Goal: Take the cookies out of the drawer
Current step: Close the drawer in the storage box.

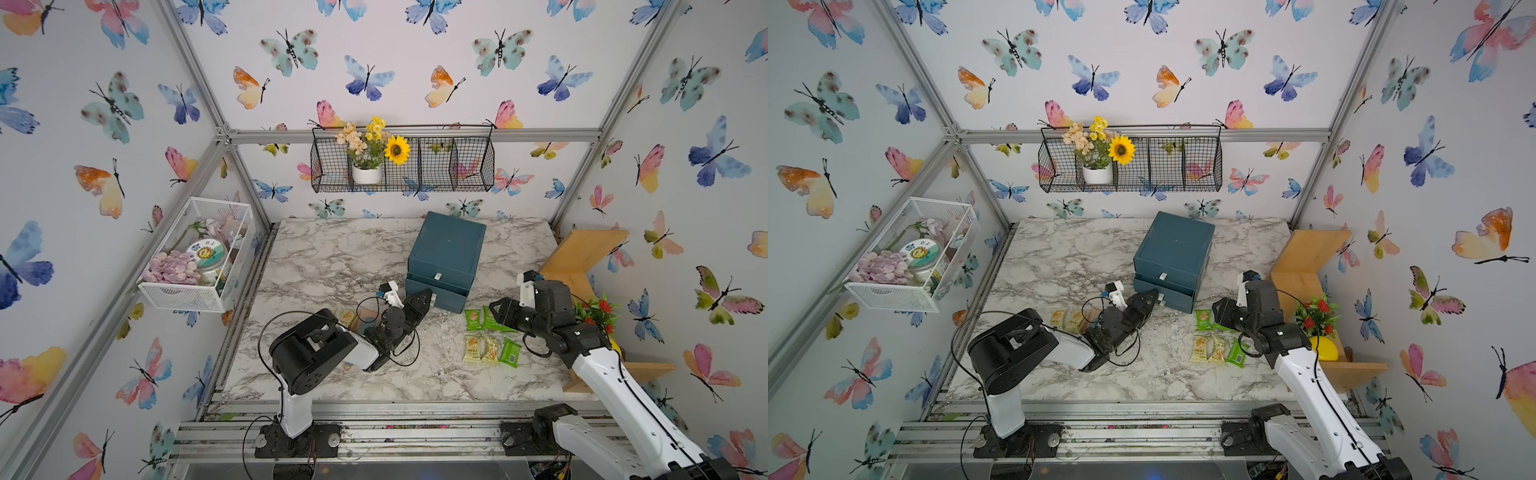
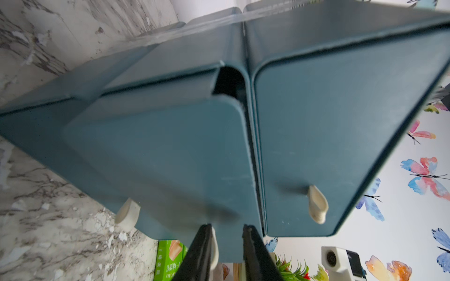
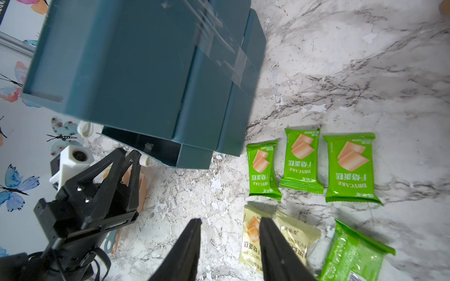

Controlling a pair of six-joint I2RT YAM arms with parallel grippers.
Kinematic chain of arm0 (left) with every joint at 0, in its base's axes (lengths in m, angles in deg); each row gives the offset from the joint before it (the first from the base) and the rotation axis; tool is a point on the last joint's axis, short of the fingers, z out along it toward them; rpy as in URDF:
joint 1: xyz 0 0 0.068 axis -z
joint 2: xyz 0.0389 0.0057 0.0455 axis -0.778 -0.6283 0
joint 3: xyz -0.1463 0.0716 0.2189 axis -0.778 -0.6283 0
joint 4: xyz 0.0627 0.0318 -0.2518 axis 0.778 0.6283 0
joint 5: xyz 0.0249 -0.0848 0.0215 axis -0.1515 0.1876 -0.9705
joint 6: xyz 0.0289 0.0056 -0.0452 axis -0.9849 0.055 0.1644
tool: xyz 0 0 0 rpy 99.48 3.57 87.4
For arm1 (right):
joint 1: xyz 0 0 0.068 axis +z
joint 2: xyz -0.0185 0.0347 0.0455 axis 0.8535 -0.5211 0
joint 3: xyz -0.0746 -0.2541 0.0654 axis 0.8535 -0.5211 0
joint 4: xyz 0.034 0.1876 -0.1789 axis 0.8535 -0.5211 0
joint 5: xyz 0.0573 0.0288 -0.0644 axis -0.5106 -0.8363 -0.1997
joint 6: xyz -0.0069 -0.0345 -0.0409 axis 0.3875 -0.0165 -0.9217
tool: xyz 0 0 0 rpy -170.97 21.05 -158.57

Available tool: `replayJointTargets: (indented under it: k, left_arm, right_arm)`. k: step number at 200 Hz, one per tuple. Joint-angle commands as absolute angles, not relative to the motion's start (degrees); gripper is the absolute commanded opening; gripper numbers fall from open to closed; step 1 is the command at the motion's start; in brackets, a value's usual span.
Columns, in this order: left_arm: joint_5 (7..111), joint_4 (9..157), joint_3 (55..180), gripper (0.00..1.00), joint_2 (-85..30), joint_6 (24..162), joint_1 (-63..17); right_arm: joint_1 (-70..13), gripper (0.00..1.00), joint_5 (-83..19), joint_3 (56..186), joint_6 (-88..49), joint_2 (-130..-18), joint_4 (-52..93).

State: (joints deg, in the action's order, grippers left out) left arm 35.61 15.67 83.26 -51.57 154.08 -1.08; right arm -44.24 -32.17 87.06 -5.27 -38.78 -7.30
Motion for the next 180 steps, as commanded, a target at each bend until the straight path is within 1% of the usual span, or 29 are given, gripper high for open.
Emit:
replayJointTargets:
  k: [1,57,79,95,111,131,155,180]
  left_arm:
    - [38.27,18.24,85.88,0.26,-53.5,153.52,-2.14]
    - [39.2,19.42,90.56,0.23,-56.5,152.67,-2.72]
    - [38.94,19.42,89.65,0.22,-55.61,152.29,-2.62]
    - [37.48,19.18,86.76,0.23,-53.69,152.1,-2.18]
    - [34.82,17.35,82.98,0.26,-51.74,152.4,-1.11]
    - [34.52,15.03,79.34,0.31,-51.29,154.04,-0.31]
    - [35.83,8.85,76.91,0.36,-54.15,156.26,-0.34]
    - [37.95,5.11,78.51,0.4,-57.67,157.07,-0.37]
  right_arm:
    - [-44.09,0.43,-34.15,87.73,-6.48,-37.52,-6.11]
    - [-44.09,0.43,-35.72,88.08,-7.2,-37.33,-5.76]
    - [-44.09,0.43,-35.91,87.87,-7.6,-37.42,-5.72]
    - [-44.09,0.44,-36.51,87.35,-7.71,-37.59,-5.18]
    - [-44.09,0.43,-37.39,86.73,-7.65,-37.86,-4.08]
    - [-44.09,0.43,-38.37,86.42,-7.62,-38.5,-2.97]
    - [-44.09,0.43,-39.07,86.59,-7.84,-39.31,-2.42]
    - [-44.09,0.44,-39.34,86.68,-8.03,-39.58,-2.33]
